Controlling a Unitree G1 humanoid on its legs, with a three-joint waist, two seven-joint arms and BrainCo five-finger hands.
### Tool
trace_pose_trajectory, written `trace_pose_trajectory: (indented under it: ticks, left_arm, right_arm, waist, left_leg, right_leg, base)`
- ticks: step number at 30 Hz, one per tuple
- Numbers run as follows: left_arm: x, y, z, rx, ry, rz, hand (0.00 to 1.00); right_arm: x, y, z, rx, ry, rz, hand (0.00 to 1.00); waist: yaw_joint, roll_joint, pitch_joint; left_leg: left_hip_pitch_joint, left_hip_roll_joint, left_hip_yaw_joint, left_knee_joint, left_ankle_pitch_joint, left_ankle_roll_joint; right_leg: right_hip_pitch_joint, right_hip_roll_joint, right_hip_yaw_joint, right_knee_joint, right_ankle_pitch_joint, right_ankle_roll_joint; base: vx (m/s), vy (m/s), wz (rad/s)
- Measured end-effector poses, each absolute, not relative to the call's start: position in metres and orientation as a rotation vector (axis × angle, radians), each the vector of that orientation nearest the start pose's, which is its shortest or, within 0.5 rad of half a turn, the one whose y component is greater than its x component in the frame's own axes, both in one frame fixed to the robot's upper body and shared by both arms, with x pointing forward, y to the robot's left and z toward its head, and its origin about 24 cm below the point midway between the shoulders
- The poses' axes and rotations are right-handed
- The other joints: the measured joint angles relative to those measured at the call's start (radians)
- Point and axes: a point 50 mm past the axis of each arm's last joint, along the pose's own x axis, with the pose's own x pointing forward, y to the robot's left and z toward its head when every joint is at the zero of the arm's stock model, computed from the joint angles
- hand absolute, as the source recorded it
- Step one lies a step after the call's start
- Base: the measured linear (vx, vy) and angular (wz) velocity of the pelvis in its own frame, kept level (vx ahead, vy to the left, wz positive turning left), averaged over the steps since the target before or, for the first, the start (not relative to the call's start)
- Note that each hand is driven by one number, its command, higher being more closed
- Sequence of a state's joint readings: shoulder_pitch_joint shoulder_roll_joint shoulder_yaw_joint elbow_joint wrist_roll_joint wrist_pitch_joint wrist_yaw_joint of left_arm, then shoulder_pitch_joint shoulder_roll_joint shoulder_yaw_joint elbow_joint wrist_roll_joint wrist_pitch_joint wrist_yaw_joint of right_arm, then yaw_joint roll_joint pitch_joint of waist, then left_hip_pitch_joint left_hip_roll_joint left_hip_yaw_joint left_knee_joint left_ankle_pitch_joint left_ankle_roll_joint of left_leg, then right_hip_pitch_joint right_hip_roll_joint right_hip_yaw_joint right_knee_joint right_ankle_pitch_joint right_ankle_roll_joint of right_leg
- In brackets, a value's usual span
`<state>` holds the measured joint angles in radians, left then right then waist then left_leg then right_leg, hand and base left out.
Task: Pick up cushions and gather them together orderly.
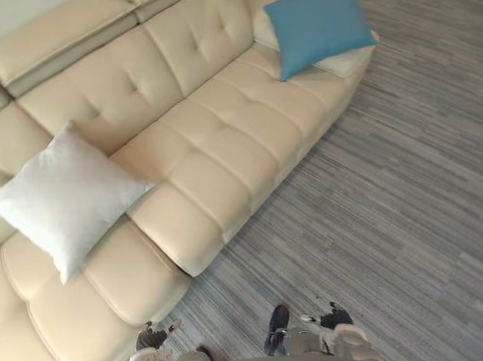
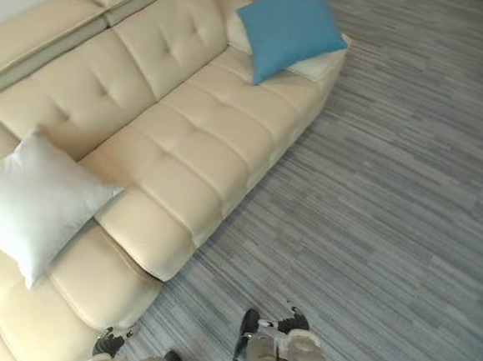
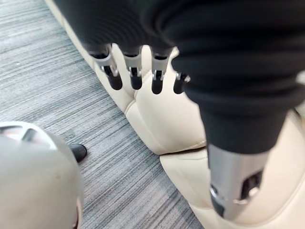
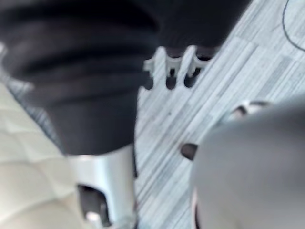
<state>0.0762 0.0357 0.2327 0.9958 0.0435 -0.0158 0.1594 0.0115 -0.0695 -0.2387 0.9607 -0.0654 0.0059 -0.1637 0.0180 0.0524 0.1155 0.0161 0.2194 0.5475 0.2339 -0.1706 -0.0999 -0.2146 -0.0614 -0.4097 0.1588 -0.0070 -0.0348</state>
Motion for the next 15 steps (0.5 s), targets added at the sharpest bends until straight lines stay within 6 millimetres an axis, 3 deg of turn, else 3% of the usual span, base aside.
trace_pose_trajectory:
  ticks: [3, 5, 6, 8, 9, 10, 13, 15]
  left_arm:
    - [0.0981, 0.2056, -0.1563, 0.039, 1.065, 0.385, 0.0]
    - [0.0985, 0.2071, -0.1557, 0.043, 1.06, 0.387, 0.0]
    - [0.0969, 0.2063, -0.1562, 0.04, 1.064, 0.388, 0.0]
    - [0.0994, 0.2062, -0.1545, 0.041, 1.048, 0.39, 0.0]
    - [0.0998, 0.2045, -0.1536, 0.031, 1.036, 0.396, 0.0]
    - [0.1005, 0.2038, -0.1531, 0.025, 1.029, 0.4, 0.0]
    - [0.0978, 0.2001, -0.1523, 0.007, 1.018, 0.409, 0.0]
    - [0.094, 0.1987, -0.1532, 0.003, 1.027, 0.41, 0.0]
  right_arm:
    - [0.1306, -0.2186, -0.1435, -0.083, 0.976, -0.4, 0.0]
    - [0.1291, -0.2188, -0.1438, -0.075, 0.979, -0.418, 0.0]
    - [0.1286, -0.2206, -0.1432, -0.079, 0.976, -0.426, 0.0]
    - [0.1323, -0.2187, -0.1402, -0.066, 0.948, -0.436, 0.0]
    - [0.1319, -0.2166, -0.1409, -0.061, 0.954, -0.434, 0.0]
    - [0.1315, -0.2159, -0.1414, -0.06, 0.957, -0.433, 0.0]
    - [0.1312, -0.2141, -0.1418, -0.053, 0.963, -0.439, 0.0]
    - [0.1293, -0.2161, -0.1421, -0.049, 0.968, -0.461, 0.0]
  waist:
    - [0.003, -0.007, 0.013]
    - [0.005, 0.007, 0.028]
    - [0.011, 0.008, 0.038]
    - [0.011, 0.012, 0.044]
    - [0.021, 0.01, 0.045]
    - [0.027, 0.009, 0.046]
    - [0.049, 0.008, 0.05]
    - [0.073, 0.007, 0.05]
  left_leg:
    - [-0.036, 0.097, -0.031, 0.259, -0.008, -0.011]
    - [-0.104, 0.177, -0.117, 0.524, 0.064, 0.075]
    - [-0.149, 0.19, -0.178, 0.645, 0.071, 0.081]
    - [-0.218, 0.12, -0.252, 0.738, -0.026, 0.054]
    - [-0.268, 0.044, -0.285, 0.711, -0.075, 0.051]
    - [-0.283, 0.021, -0.293, 0.683, -0.085, 0.054]
    - [-0.357, -0.064, -0.308, 0.399, -0.088, 0.063]
    - [-0.368, -0.106, -0.348, 0.132, -0.023, 0.031]
  right_leg:
    - [0.005, 0.044, 0.05, 0.048, -0.061, -0.021]
    - [0.044, 0.086, 0.102, 0.066, -0.083, -0.042]
    - [0.064, 0.104, 0.148, 0.08, -0.098, -0.059]
    - [0.081, 0.106, 0.208, 0.101, -0.121, -0.068]
    - [0.091, 0.108, 0.263, 0.092, -0.123, -0.067]
    - [0.093, 0.109, 0.284, 0.09, -0.124, -0.067]
    - [0.124, 0.12, 0.362, 0.045, -0.124, -0.068]
    - [0.145, 0.122, 0.424, 0.024, -0.134, -0.052]
  base:
    - [0.08, -0.166, -1.01]
    - [0.16, -0.12, -0.93]
    - [0.18, -0.026, -1.03]
    - [0.21, 0.027, -1.03]
    - [0.2, 0.053, -0.96]
    - [0.17, 0.062, -1.0]
    - [0.21, 0.111, -0.89]
    - [0.25, 0.135, -0.93]
